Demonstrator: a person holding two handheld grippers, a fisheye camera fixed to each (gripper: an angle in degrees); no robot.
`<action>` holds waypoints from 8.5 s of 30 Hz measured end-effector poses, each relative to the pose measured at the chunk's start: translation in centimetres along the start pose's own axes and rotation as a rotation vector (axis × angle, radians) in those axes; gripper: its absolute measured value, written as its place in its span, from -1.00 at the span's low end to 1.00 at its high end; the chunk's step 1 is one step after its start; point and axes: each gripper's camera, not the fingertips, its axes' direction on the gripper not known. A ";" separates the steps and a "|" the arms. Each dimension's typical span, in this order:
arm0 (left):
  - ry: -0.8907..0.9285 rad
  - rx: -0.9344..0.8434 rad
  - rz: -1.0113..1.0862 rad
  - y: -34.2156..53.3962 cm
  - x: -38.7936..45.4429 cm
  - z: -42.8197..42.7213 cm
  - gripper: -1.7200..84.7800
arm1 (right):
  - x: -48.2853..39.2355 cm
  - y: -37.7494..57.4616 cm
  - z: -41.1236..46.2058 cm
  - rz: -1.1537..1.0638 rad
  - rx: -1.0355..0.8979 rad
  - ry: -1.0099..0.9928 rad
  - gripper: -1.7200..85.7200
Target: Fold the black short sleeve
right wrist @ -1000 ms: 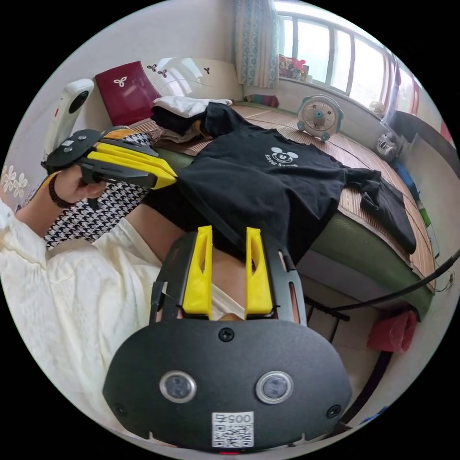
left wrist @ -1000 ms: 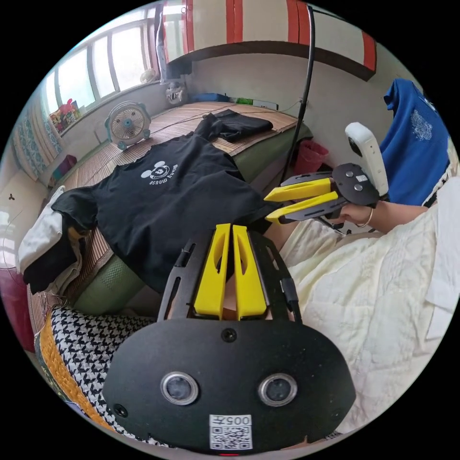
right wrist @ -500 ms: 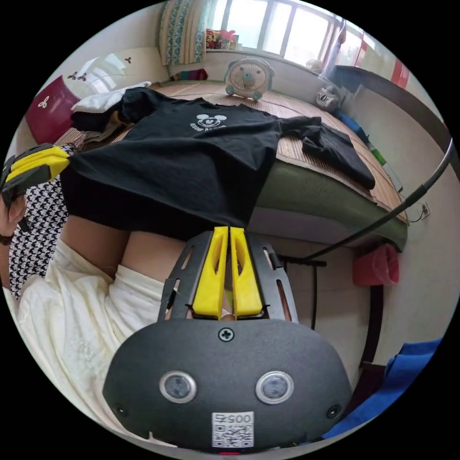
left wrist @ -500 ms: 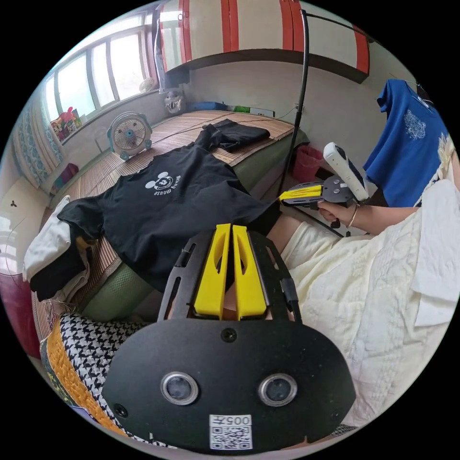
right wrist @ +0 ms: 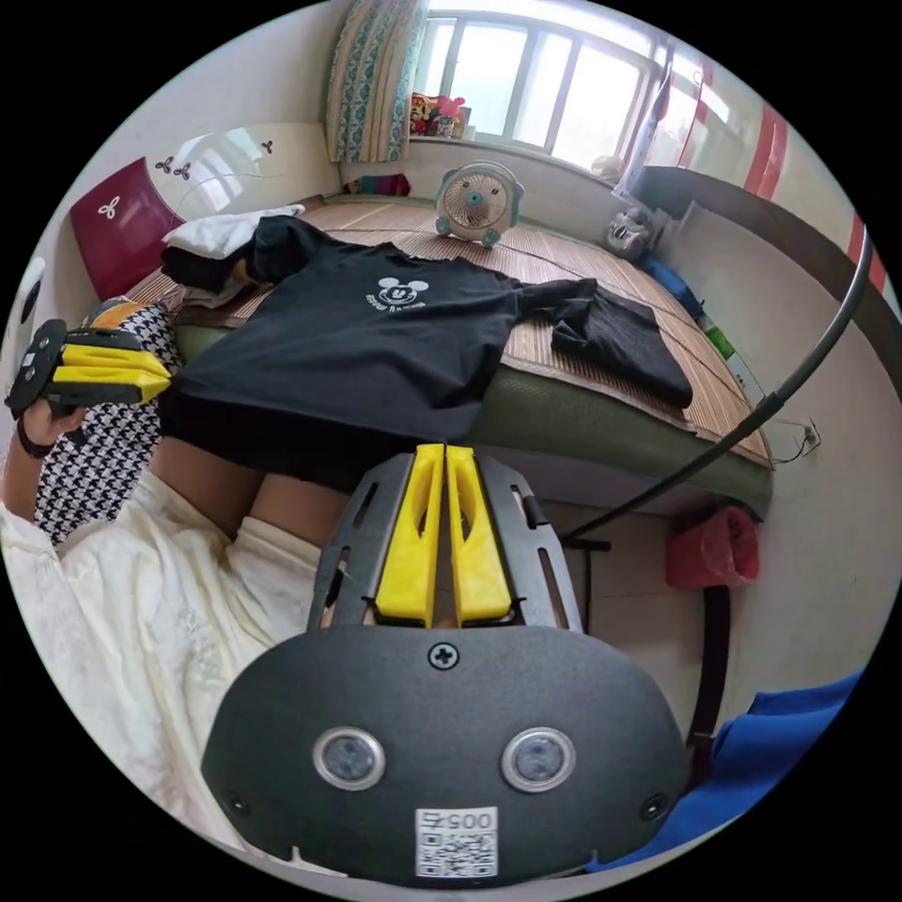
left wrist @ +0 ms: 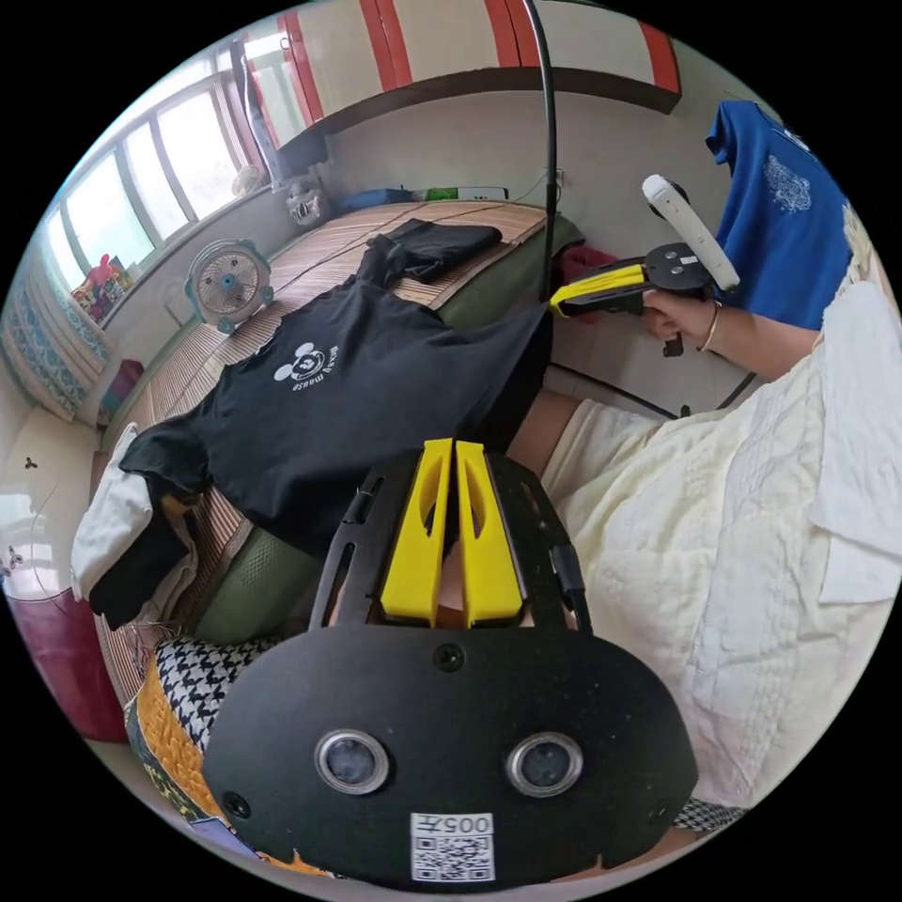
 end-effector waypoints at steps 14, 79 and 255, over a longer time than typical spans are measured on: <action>0.141 -0.190 -0.087 1.1 -1.0 7.4 -0.97 | -1.7 4.4 6.9 -0.009 -0.211 -0.058 -0.98; -0.072 -0.077 -0.746 -7.0 -14.5 21.5 -0.97 | -11.8 -5.6 19.3 0.262 -0.040 -0.136 -0.86; 0.017 0.195 -0.928 -12.4 -30.4 49.8 -0.85 | 11.5 -6.2 30.7 0.280 0.146 0.109 -0.90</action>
